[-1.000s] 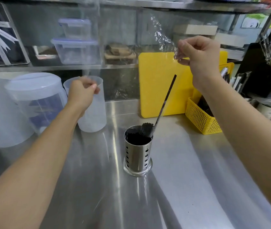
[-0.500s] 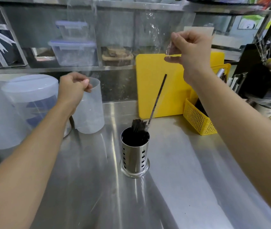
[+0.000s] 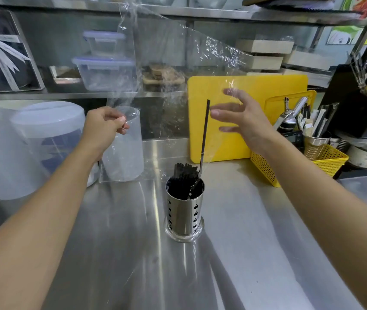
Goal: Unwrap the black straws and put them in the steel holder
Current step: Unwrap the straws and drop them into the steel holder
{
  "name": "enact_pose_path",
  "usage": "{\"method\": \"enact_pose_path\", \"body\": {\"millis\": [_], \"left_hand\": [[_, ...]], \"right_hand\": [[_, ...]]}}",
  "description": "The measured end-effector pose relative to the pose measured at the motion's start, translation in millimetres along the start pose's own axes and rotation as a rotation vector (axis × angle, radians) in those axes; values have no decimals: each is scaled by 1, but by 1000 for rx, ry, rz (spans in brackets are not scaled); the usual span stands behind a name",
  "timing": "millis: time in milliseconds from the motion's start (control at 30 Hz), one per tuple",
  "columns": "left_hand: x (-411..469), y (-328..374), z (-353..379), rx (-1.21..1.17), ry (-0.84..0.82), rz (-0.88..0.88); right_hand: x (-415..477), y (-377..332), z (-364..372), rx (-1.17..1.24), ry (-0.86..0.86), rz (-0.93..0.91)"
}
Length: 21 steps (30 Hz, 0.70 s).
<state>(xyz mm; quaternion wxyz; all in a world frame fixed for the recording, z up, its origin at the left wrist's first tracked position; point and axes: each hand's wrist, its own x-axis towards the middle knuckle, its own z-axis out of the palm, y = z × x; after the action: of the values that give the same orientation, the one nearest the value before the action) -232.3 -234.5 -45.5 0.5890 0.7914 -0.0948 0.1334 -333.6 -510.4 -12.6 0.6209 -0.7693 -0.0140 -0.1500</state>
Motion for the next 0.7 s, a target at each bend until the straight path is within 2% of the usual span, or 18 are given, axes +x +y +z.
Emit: {"method": "enact_pose_path", "body": {"millis": [100,200,533,700], "left_hand": [[0,0,-2,-12,17,7],[-2,1,-1,-1,-4,15],[-11,-1,-3,35,-75,-1],[-13,4,-12,-31,-72,-2]], "right_hand": [[-8,25,-5,139,-62,150],[-15,45,3,-24,-136,203],[-28,56,33,-69,-6,80],[-26,47,34,-202,17,1]]}}
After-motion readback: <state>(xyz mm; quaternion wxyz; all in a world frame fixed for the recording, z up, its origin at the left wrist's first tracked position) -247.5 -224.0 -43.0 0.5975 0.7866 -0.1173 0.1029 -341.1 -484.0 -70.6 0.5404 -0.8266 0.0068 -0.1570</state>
